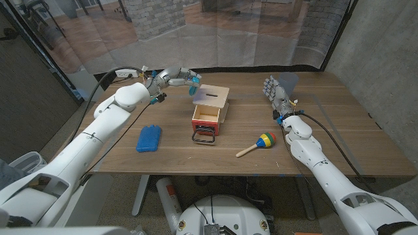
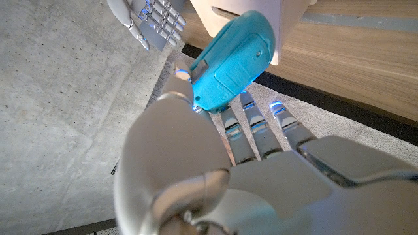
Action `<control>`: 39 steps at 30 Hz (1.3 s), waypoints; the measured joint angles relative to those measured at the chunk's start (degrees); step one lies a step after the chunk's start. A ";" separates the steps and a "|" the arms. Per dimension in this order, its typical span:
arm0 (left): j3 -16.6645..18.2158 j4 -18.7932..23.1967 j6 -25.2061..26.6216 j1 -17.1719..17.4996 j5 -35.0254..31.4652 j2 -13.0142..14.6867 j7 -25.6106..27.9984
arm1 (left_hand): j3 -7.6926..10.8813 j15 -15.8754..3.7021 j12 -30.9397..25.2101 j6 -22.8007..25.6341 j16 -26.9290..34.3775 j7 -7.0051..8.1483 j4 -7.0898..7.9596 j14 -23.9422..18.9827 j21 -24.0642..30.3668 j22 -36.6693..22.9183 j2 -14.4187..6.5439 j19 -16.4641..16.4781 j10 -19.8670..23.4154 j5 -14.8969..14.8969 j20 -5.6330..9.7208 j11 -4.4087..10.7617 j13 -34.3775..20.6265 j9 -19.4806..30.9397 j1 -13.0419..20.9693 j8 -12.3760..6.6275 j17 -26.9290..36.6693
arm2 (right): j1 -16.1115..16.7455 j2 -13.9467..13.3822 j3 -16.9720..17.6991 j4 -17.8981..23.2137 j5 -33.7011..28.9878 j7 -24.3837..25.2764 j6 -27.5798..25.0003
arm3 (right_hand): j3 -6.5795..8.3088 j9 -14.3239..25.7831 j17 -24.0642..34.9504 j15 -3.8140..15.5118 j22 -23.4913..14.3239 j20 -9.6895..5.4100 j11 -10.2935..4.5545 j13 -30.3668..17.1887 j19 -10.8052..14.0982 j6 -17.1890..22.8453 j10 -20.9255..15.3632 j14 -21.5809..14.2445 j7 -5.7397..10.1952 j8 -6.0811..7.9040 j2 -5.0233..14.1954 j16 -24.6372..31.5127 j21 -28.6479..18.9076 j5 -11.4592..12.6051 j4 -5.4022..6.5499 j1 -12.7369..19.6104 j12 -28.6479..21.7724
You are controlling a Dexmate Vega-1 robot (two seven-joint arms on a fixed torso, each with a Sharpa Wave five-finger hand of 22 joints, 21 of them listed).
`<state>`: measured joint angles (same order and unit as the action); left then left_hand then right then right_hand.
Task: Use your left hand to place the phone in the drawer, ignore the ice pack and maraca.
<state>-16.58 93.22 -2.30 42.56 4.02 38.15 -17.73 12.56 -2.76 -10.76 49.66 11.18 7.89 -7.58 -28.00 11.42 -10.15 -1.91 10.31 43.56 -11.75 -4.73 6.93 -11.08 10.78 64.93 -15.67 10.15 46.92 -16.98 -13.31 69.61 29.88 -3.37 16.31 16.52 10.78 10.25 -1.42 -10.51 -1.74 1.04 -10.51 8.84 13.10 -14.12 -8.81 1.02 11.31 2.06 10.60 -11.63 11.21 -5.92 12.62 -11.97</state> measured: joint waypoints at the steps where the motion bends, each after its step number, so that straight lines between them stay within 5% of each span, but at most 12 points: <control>1: 0.21 0.50 0.04 0.28 0.11 0.28 -0.12 | 0.00 0.00 0.00 0.00 0.00 0.00 0.00 0.00 0.00 0.00 0.00 0.00 0.00 0.00 0.00 0.00 0.00 0.00 0.00 0.00 0.00 | 0.02 0.00 0.00 0.05 -0.04 0.09 0.01 | 0.00 0.00 0.00 0.00 0.00 0.00 0.00 0.00 0.00 0.00 0.00 0.00 0.00 0.00 0.00 0.00 0.00 0.00 0.00 0.00 0.00; 39: 1.70 7.17 -0.76 4.35 0.00 2.80 -1.05 | 0.24 -0.21 0.00 0.51 0.00 0.09 -0.24 -0.21 0.00 0.00 -0.07 0.00 0.00 0.62 0.00 0.00 0.03 0.00 -0.06 0.44 0.00 | 0.29 0.01 -0.44 1.50 -0.45 0.98 0.41 | 0.00 0.00 0.00 0.00 0.00 0.00 0.00 0.00 0.00 -0.21 0.00 0.00 -0.21 0.00 0.00 0.00 0.00 0.00 0.00 0.00 0.00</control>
<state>-14.88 100.40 -3.07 46.91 4.02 40.95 -18.78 12.80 -2.97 -10.76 50.17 11.18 7.98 -7.81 -28.21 11.42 -10.15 -1.97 10.31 43.56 -11.13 -4.73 6.93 -11.05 10.78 64.87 -15.24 10.15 47.21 -16.97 -13.75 71.11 29.44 -2.39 16.73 16.52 10.78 10.25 -1.42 -10.51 -1.74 1.04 -10.51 8.84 12.89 -14.12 -8.81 0.81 11.31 2.06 10.60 -11.62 11.20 -5.92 12.62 -11.97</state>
